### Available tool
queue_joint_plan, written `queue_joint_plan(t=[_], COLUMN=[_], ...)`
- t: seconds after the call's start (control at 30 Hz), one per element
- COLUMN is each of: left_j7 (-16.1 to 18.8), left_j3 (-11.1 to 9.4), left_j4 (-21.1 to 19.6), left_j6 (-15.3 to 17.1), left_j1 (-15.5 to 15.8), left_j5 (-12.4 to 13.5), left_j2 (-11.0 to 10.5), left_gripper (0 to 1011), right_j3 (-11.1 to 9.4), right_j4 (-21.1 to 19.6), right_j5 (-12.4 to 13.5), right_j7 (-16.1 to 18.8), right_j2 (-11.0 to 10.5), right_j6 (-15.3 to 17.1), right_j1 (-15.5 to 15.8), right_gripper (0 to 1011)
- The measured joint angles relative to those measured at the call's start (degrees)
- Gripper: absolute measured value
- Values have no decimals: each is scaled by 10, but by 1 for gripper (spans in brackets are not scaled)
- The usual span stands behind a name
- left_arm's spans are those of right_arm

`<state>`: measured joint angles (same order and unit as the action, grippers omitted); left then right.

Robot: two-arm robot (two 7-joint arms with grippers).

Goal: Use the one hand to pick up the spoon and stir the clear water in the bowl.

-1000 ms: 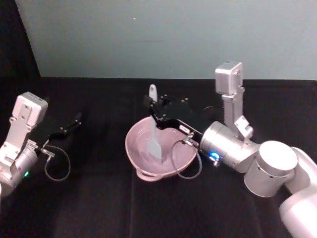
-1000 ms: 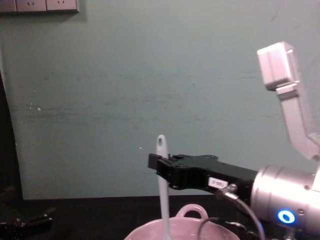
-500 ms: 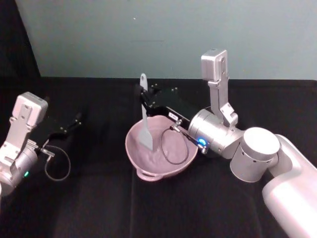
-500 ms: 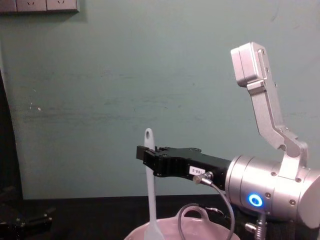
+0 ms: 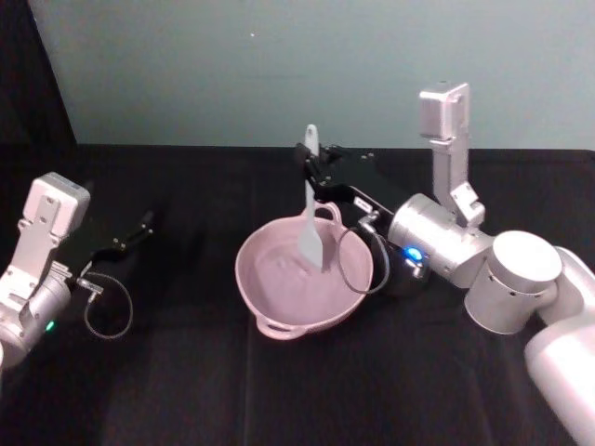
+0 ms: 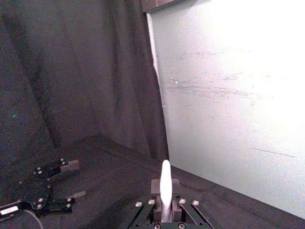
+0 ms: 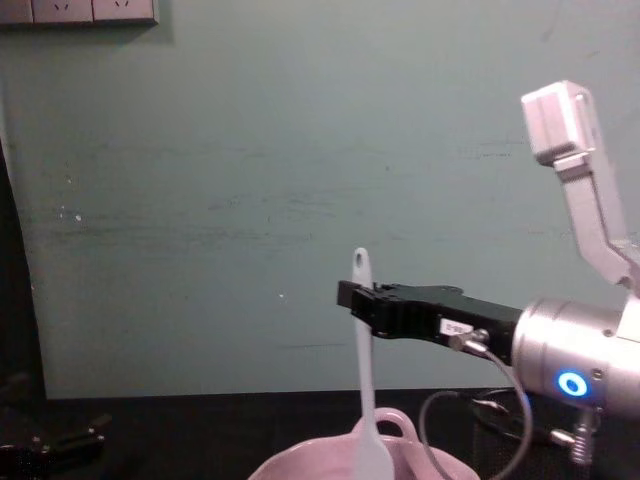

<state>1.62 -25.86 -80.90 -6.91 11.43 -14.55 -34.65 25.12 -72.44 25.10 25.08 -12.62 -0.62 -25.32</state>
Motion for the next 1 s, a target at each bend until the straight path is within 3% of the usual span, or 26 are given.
queue_joint_plan(t=[0.33, 0.57, 0.8, 1.0], left_j7=[0, 0, 0, 0], left_j3=[0, 0, 0, 0], left_j4=[0, 0, 0, 0], left_j6=[0, 0, 0, 0], left_j1=[0, 0, 0, 0], left_j5=[0, 0, 0, 0], left_j2=[0, 0, 0, 0], left_gripper=[1011, 1011, 1011, 1011], right_j3=[-12, -5, 14, 29], right_j4=[-58, -90, -94, -72], right_j5=[7, 10, 7, 3], right_j7=[-3, 1, 5, 6], right_j2=[-32, -40, -29, -9], right_j6=[10, 12, 12, 11], right_j1=[44, 64, 62, 46], right_gripper=[116, 116, 116, 116])
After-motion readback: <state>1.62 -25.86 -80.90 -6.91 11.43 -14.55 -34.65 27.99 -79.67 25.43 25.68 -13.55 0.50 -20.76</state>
